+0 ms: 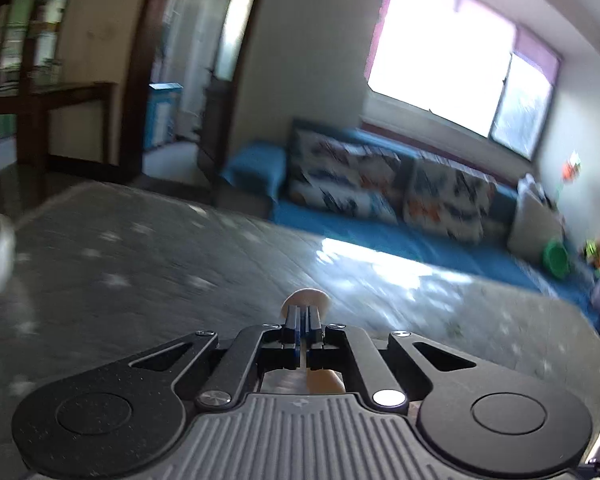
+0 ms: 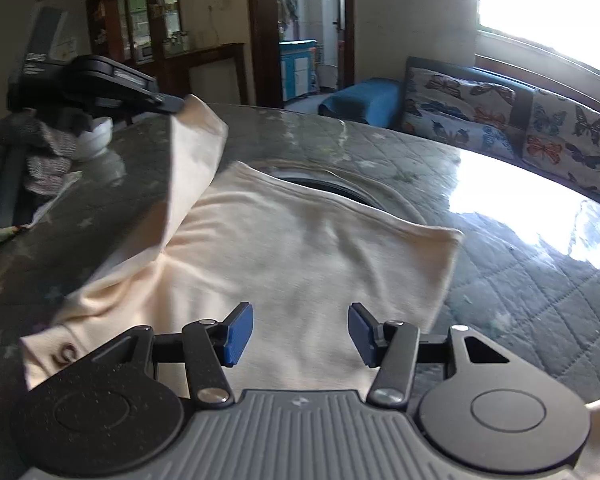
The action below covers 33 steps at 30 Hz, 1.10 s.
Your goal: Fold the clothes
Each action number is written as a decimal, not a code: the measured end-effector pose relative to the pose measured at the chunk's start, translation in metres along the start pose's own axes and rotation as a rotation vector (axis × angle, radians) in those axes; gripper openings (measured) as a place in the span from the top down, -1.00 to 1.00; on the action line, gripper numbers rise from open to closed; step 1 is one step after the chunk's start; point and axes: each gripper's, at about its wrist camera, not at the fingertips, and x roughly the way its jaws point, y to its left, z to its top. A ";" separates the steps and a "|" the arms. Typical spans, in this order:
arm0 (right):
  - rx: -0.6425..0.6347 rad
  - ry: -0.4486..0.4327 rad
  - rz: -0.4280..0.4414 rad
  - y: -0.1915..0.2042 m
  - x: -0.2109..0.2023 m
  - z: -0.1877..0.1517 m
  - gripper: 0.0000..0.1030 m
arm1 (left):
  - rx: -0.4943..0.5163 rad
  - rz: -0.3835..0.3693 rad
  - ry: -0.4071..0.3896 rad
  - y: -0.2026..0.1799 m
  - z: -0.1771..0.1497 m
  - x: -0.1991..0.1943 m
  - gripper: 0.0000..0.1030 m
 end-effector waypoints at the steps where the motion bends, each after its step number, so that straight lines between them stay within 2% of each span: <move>1: -0.011 -0.004 0.018 0.007 -0.002 0.003 -0.04 | -0.020 0.010 -0.019 0.012 0.001 -0.013 0.96; 6: -0.086 -0.023 0.129 0.047 -0.013 0.011 -0.06 | -0.062 0.094 -0.084 0.066 -0.007 -0.067 0.96; 12: -0.188 0.012 0.272 0.107 -0.007 0.003 -0.07 | -0.079 0.247 -0.018 0.118 -0.036 -0.082 0.96; 15: -0.224 0.051 0.311 0.128 -0.002 -0.006 -0.07 | -0.115 0.276 0.004 0.134 -0.046 -0.087 0.96; 19: -0.272 0.083 0.317 0.148 -0.006 -0.024 -0.07 | -0.119 0.287 -0.012 0.137 -0.051 -0.098 0.96; 22: -0.291 0.100 0.282 0.156 -0.004 -0.037 0.08 | -0.118 0.282 -0.027 0.137 -0.051 -0.104 0.96; 23: -0.298 0.095 0.265 0.157 -0.003 -0.039 0.20 | -0.119 0.277 -0.031 0.137 -0.051 -0.106 0.96; 24: -0.306 0.088 0.250 0.158 -0.002 -0.040 0.50 | -0.119 0.269 -0.037 0.136 -0.051 -0.107 0.96; 26: -0.285 0.092 0.272 0.157 -0.007 -0.038 0.80 | -0.116 0.274 -0.054 0.137 -0.051 -0.111 0.96; 28: -0.272 0.098 0.304 0.154 -0.010 -0.037 0.80 | -0.109 0.274 -0.063 0.139 -0.052 -0.113 0.96; 31: -0.289 0.109 0.319 0.153 -0.006 -0.040 0.79 | -0.083 0.322 -0.019 0.140 -0.057 -0.107 0.95; 33: -0.281 0.115 0.335 0.150 -0.005 -0.039 0.64 | -0.083 0.348 0.012 0.143 -0.060 -0.104 0.94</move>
